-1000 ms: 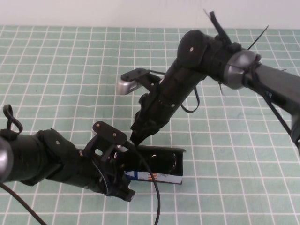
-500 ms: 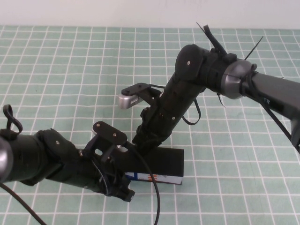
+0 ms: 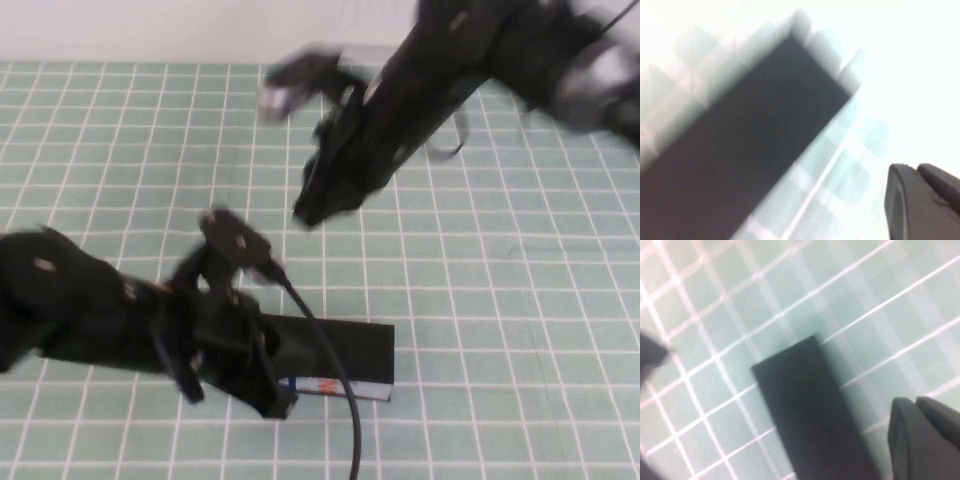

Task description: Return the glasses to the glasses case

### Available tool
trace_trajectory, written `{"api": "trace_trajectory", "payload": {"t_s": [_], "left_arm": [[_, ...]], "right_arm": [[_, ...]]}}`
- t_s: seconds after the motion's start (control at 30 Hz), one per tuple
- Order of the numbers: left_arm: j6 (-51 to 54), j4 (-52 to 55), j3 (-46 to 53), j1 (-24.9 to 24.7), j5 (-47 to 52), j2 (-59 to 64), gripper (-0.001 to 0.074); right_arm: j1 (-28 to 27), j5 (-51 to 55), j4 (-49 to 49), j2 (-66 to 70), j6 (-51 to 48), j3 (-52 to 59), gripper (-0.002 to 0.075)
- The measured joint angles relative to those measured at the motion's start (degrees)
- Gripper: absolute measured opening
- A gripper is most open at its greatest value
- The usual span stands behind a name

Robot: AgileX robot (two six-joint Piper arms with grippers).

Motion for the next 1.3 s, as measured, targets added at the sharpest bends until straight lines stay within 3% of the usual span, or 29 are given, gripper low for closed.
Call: {"api": "trace_trajectory", "payload": {"t_s": [0.3, 0.47, 0.6, 0.73, 0.87, 1.07, 1.3], "left_arm": [[-2.09, 8.17, -10.77, 0.0, 2.1, -17.47, -0.0002], [-13.81, 22.6, -12.17, 0.0, 4.55, -20.88, -0.0002], [-25.18, 33.5, -10.28, 3.08, 7.59, -20.38, -0.0002], [-29.62, 35.56, -7.04, 8.94, 8.47, -20.15, -0.0002], [-30.21, 32.18, -6.29, 16.37, 8.78, -22.07, -0.0002], [-26.72, 26.51, -6.29, 25.18, 8.87, -30.89, -0.0002], [-25.33, 23.16, -6.29, 27.25, 11.95, -40.28, -0.0002]], "right_arm": [[-6.59, 1.38, -3.85, -16.15, 7.64, -2.51, -0.0011], [-10.98, 1.91, -4.61, -26.38, 8.24, -2.51, -0.0011], [-12.95, 2.29, -6.96, -34.49, 9.42, -2.65, -0.0011], [-13.08, 2.37, -7.69, -42.98, 9.65, -0.46, -0.0011], [-13.08, -0.15, -7.57, -52.39, 9.79, 8.94, -0.0011], [-13.08, -12.67, -8.2, -67.91, 9.79, 31.29, -0.0011], [-13.08, -27.68, -7.95, -82.27, 10.88, 61.01, -0.0011]]}}
